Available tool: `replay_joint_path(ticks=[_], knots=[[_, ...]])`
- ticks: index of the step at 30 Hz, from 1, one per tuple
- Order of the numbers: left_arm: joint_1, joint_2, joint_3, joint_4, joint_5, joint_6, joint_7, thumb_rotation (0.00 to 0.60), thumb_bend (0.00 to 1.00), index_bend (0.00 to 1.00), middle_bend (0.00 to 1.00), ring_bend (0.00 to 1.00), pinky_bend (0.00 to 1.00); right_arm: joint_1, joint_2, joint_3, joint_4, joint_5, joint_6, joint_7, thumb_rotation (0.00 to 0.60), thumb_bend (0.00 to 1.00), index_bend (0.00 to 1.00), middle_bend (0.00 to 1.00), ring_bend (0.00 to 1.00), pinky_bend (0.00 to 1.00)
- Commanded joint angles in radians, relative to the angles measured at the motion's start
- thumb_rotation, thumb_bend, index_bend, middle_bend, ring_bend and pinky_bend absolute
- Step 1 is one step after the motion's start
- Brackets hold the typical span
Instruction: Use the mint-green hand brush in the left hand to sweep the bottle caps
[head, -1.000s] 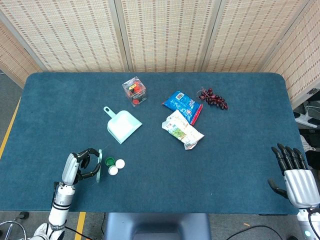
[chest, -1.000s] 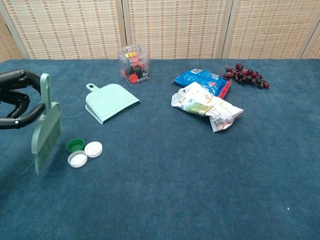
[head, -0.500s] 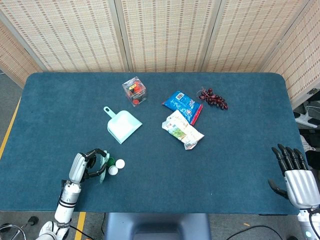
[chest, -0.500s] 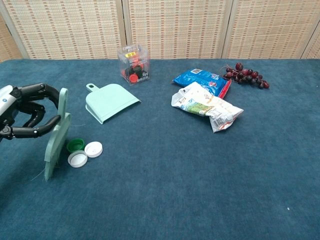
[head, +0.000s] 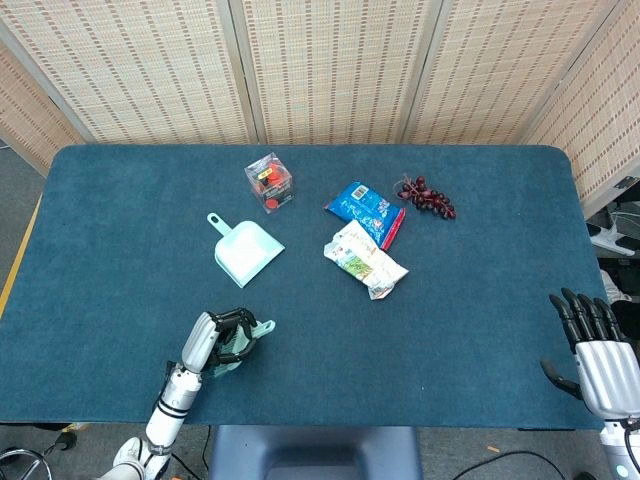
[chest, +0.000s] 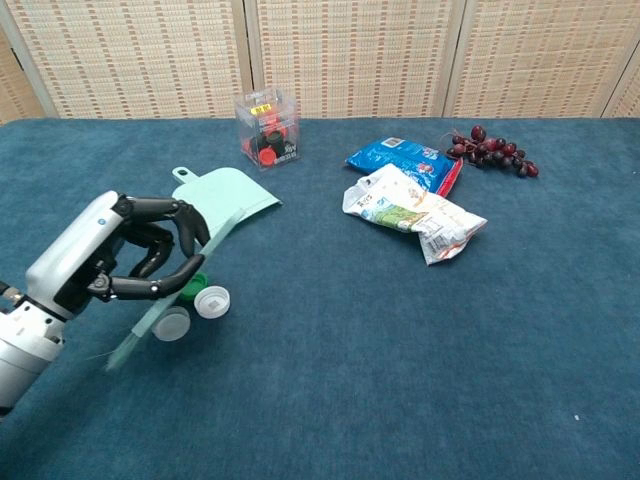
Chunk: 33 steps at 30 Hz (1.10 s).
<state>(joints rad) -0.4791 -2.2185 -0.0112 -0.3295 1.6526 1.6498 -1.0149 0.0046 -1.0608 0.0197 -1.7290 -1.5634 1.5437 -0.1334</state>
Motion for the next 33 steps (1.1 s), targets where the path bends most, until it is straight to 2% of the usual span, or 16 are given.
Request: replay_joint_path(ticks=[1, 6, 11, 20, 25, 33], knots=[[-0.019, -0.02, 0.004, -0.001, 0.007, 0.008, 0.003, 0.6, 0.71, 0.8, 0.97, 0.86, 0.9, -0.001, 0.002, 0.0, 0.0, 0.0, 0.001, 0.004, 0.6, 0.18, 0.0, 0.0, 0.0, 0.0], [-0.042, -0.044, 0.005, -0.007, 0.011, 0.02, 0.01, 0.6, 0.71, 0.8, 0.97, 0.86, 0.9, -0.004, 0.008, 0.0, 0.002, 0.0, 0.003, 0.012, 0.6, 0.18, 0.0, 0.0, 0.0, 0.0], [-0.079, -0.049, -0.011, 0.008, 0.013, 0.077, 0.056, 0.6, 0.71, 0.8, 0.97, 0.86, 0.9, -0.006, 0.013, -0.002, 0.001, 0.0, 0.002, 0.018, 0.6, 0.18, 0.0, 0.0, 0.0, 0.0], [-0.081, 0.017, -0.056, 0.027, -0.029, 0.146, 0.097, 0.6, 0.71, 0.8, 0.97, 0.86, 0.9, -0.01, 0.015, -0.004, -0.001, -0.003, 0.006, 0.015, 0.6, 0.18, 0.0, 0.0, 0.0, 0.0], [-0.077, 0.062, -0.078, 0.026, -0.057, 0.137, 0.096, 0.6, 0.73, 0.8, 0.98, 0.86, 0.9, -0.007, 0.01, -0.004, -0.001, 0.002, -0.005, 0.006, 0.6, 0.18, 0.0, 0.0, 0.0, 0.0], [-0.063, 0.075, -0.059, 0.05, -0.063, 0.078, 0.104, 0.6, 0.74, 0.81, 0.98, 0.86, 0.9, -0.007, 0.003, -0.005, -0.007, 0.002, -0.008, -0.013, 0.6, 0.18, 0.0, 0.0, 0.0, 0.0]])
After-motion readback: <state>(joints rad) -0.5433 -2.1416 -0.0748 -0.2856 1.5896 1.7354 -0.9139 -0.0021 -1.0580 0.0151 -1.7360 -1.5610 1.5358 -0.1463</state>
